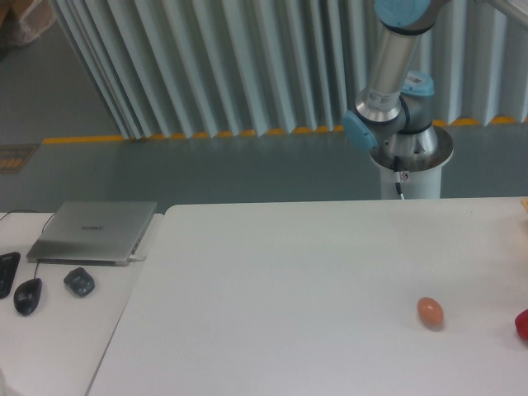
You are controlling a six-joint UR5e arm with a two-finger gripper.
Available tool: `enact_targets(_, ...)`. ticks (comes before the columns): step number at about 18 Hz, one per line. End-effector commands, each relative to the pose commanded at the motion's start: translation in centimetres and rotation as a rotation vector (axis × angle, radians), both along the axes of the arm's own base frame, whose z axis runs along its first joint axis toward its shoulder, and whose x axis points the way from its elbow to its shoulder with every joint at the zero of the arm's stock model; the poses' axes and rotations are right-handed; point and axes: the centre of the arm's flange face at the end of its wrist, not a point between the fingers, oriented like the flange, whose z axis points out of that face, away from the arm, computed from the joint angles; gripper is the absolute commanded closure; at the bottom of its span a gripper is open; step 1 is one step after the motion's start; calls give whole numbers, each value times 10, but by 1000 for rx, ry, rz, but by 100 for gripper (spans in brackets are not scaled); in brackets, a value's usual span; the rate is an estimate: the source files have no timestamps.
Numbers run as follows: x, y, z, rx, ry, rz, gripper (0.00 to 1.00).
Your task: Place the triangular bread on the table
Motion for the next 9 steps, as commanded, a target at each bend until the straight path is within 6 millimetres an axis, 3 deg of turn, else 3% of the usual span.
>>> enact_targets(5, 20, 10, 19, 139, -93, 76, 80)
enact_targets(7, 26, 11, 23, 162, -119, 100, 91)
enact_targets(8, 31, 14, 29, 163, -109, 125, 75)
enact_targets(9, 31, 15, 24, 158, -108, 124, 10)
